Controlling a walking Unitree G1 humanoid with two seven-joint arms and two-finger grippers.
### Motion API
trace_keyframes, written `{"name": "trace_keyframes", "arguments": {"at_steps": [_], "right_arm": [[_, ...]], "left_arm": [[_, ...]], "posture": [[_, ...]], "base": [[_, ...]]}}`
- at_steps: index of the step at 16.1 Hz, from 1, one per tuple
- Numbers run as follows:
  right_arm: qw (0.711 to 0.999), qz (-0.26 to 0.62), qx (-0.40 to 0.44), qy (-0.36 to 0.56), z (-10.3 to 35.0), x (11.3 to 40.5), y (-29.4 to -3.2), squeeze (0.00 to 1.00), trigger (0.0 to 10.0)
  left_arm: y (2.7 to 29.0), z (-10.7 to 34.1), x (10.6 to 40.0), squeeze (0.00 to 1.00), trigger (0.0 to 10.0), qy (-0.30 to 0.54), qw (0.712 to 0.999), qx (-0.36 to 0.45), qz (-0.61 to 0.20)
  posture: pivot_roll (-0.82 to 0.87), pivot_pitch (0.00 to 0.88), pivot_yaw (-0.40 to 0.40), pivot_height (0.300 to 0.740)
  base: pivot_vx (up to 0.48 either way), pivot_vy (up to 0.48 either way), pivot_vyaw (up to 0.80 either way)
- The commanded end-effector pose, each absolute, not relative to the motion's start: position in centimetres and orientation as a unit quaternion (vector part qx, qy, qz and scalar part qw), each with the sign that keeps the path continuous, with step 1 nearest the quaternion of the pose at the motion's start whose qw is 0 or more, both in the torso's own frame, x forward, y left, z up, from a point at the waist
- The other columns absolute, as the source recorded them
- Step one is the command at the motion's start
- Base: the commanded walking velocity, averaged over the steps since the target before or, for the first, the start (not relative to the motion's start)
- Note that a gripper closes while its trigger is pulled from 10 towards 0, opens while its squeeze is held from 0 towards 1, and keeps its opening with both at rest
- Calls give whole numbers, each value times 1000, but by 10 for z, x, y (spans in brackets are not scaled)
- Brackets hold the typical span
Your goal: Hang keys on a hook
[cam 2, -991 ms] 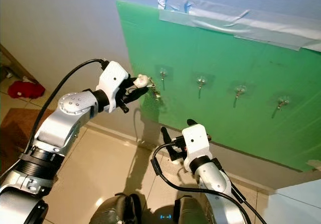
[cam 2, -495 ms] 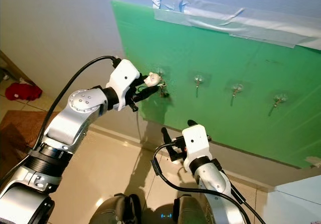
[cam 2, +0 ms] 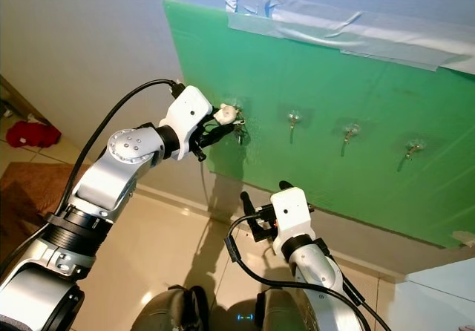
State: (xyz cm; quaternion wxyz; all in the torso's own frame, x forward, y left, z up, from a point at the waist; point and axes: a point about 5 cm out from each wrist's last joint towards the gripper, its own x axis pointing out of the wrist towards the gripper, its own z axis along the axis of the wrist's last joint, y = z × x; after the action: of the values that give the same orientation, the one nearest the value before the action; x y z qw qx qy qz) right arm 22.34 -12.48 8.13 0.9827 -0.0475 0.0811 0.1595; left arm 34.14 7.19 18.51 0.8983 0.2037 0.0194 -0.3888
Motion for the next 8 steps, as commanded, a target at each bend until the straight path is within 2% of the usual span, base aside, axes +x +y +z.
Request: {"name": "trace_keyframes", "arguments": {"at_steps": [1,8], "right_arm": [[982,165,-46,82,83,221,-124,0,10000],[980,172,-51,89,83,219,-129,0,10000]], "left_arm": [[69,189,341,0,0,16,896,214,-388],[68,182,337,0,0,29,900,211,-380]], "posture": [[-182,197,65,710],[-185,200,38,710]], "base": [[0,0,0],[0,0,0]]}}
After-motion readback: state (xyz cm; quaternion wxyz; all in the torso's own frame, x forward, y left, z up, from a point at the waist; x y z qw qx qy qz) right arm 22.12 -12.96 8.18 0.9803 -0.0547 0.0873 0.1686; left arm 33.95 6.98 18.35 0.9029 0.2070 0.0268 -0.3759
